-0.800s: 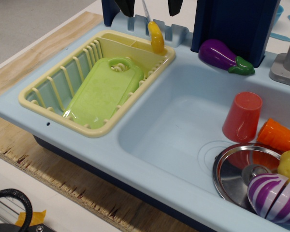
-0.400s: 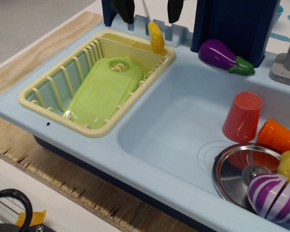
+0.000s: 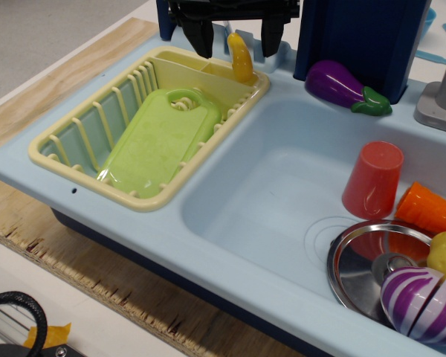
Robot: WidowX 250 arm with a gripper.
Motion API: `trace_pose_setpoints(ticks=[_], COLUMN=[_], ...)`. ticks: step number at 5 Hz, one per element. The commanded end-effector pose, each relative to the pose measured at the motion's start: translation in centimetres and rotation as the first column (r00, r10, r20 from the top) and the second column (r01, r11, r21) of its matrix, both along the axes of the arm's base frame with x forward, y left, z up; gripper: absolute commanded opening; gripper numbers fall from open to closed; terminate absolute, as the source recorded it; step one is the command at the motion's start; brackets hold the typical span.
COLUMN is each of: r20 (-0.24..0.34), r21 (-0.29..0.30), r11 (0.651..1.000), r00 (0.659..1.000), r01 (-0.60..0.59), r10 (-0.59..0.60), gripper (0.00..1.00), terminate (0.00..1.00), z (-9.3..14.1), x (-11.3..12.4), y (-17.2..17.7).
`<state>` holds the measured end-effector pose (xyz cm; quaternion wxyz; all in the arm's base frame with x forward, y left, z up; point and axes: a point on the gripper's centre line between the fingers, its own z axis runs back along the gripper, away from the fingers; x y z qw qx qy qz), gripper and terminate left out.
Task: Put knife on cutting board
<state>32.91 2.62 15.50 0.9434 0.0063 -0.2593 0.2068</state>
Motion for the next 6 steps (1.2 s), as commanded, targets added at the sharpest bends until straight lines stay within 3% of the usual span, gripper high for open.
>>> trace_pose_setpoints(ticks=[1, 2, 3, 4, 6], r20=[-0.023, -0.045, -0.061, -0.063, -0.109], r21=[-0.016, -0.026, -0.032, -0.014, 0.034], r11=[1.000, 0.999, 0.999, 1.000, 0.997], r00=[1.000, 0.999, 0.998, 0.998, 0.991], r01=[-0.004, -0.018, 0.001, 0.010, -0.074], r10=[0.004, 0.017, -0.003, -0.010, 0.078], gripper=[1.00, 0.00, 0.00, 0.00, 0.00], terminate=[0.00, 0.00, 0.00, 0.00, 0.00], z=[-0.3, -0.7, -0.5, 1.2, 3.4], x=[0.8, 0.8, 0.9, 0.3, -3.9], y=[0.6, 0.4, 0.2, -0.2, -0.8])
